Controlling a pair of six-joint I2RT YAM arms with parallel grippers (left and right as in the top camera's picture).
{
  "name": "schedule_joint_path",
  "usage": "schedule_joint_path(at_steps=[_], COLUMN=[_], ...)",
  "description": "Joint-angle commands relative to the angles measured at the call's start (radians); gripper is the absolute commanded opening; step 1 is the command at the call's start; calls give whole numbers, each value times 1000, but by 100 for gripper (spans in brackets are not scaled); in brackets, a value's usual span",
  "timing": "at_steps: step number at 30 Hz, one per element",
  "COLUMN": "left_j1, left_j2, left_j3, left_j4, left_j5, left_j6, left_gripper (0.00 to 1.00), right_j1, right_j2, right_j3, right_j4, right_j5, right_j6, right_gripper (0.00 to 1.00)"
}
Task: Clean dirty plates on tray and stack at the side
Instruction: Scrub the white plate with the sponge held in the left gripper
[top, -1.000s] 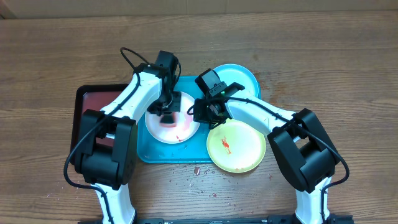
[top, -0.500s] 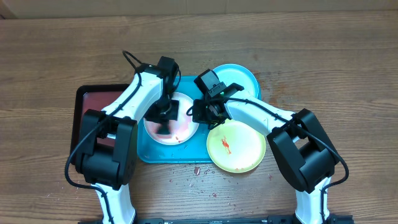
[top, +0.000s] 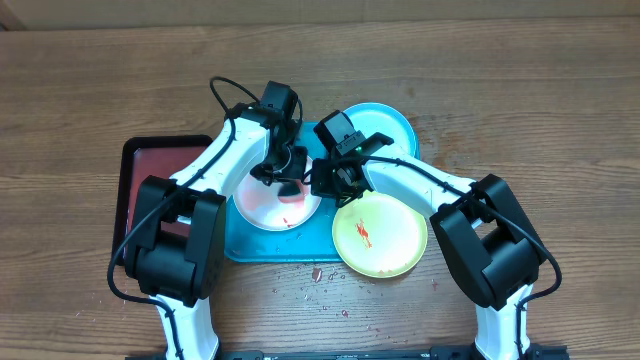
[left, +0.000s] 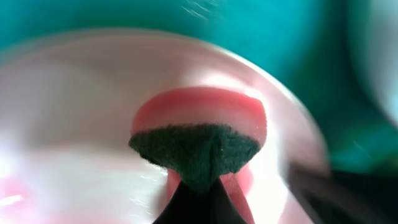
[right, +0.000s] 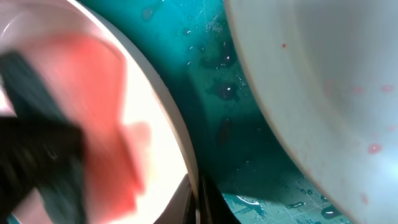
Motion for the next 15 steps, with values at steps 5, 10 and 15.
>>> schedule_joint_path(at_steps=[5, 10, 15], left_j1=[0, 0, 0], left_j2=[17, 17, 17], left_j3=[10, 10, 10], left_j4=[-26, -145, -235], left_j5=[-532, -378, 49], left_j6=[-263, -184, 95], left_gripper=[4, 4, 4], right_j1=[1, 0, 1], right_j2=[18, 18, 18], right_j3=[-20, -21, -21], right_j4=[-11, -10, -11], right_j5=[24, 24, 24], right_j6=[1, 1, 1], right_gripper=[4, 4, 4])
